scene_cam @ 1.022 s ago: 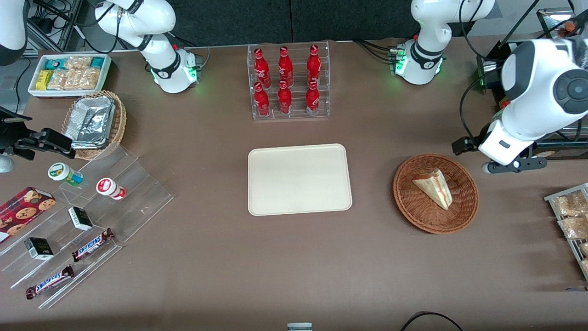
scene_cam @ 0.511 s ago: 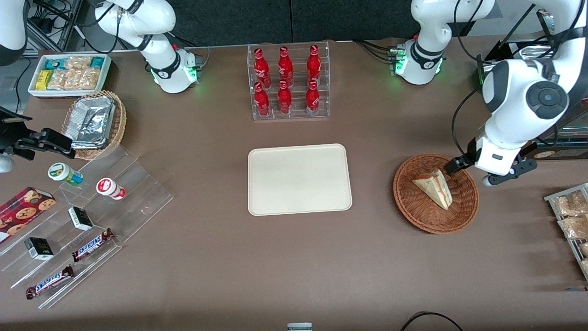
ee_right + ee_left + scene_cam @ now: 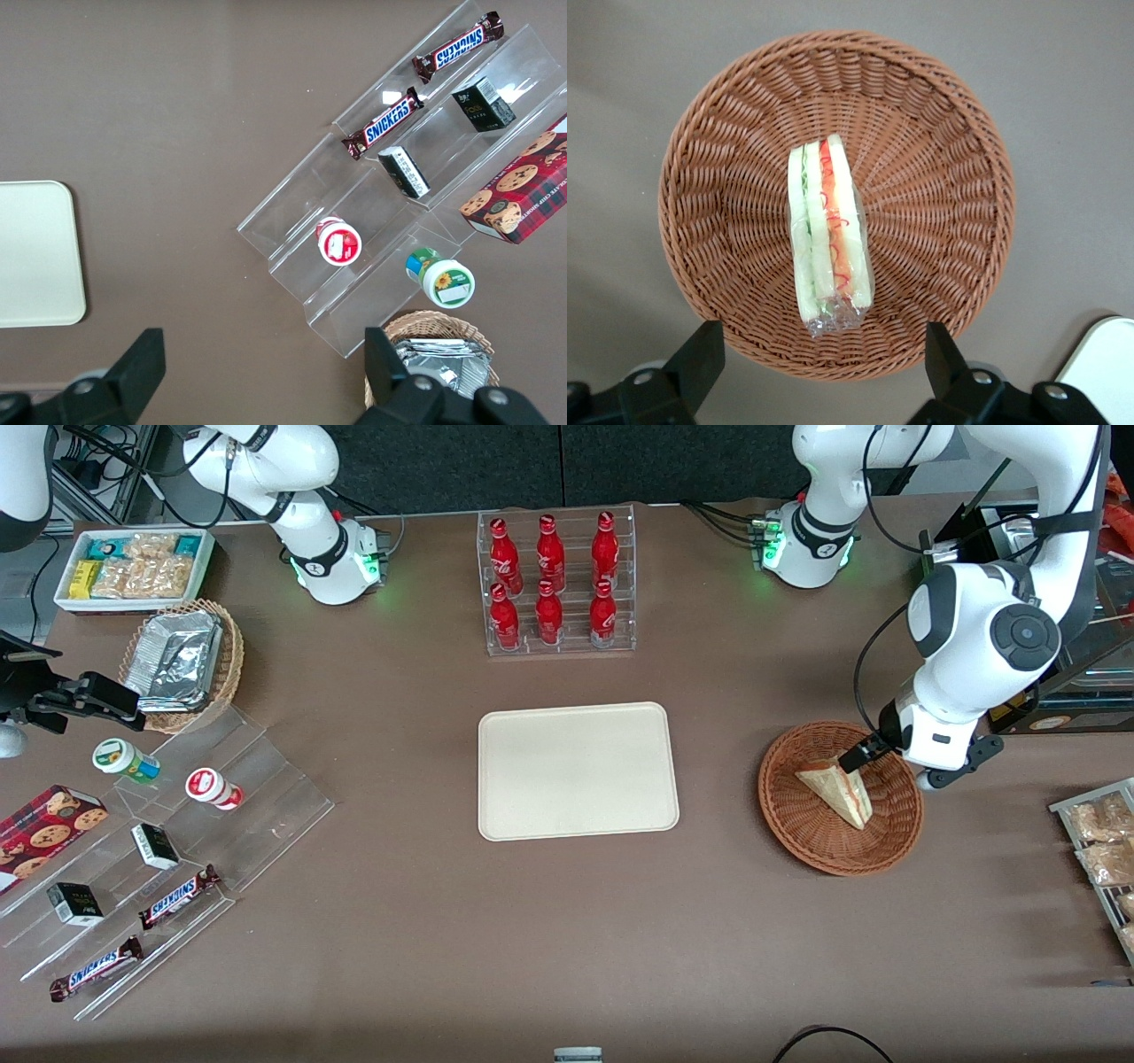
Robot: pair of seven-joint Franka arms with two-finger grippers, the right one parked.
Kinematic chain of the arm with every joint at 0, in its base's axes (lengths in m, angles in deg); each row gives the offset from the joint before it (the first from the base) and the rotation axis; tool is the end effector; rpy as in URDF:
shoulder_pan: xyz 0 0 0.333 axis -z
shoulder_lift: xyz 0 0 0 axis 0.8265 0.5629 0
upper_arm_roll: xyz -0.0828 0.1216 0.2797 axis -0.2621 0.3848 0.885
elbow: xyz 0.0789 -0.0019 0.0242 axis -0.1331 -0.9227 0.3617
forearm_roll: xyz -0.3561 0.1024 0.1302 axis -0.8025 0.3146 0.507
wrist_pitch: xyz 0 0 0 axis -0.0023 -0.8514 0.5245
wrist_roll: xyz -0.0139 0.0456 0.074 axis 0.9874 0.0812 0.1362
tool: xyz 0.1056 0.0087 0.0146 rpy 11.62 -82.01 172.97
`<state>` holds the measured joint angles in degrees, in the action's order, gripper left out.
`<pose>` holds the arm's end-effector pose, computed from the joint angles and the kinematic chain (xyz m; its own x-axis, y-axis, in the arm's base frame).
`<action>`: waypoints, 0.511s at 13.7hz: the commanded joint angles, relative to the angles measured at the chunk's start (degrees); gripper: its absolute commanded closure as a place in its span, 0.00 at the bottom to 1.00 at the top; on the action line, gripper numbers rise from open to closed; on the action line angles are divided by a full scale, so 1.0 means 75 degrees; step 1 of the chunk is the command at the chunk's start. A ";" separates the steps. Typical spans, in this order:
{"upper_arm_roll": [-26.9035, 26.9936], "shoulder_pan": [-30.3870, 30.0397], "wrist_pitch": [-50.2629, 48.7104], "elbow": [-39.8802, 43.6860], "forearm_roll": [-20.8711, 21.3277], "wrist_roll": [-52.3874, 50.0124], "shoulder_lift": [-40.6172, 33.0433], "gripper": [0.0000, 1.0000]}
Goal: Place sandwich from basket to tray
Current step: 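Lower the open left gripper around the sandwich standing in the basket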
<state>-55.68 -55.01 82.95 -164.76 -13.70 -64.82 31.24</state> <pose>0.5344 -0.0510 0.3545 0.8684 0.4954 -0.0224 0.4956 -0.8685 0.0075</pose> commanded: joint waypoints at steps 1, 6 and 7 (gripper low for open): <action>0.0039 0.0055 0.0241 -0.0059 -0.0073 -0.0103 0.0259 0.00; 0.0039 0.0031 0.0756 -0.0059 -0.0085 -0.0126 0.0845 0.00; 0.0039 0.0031 0.0862 -0.0059 -0.0131 -0.0208 0.0950 0.00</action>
<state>-55.61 -55.06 87.46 -165.10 -13.89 -65.11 37.08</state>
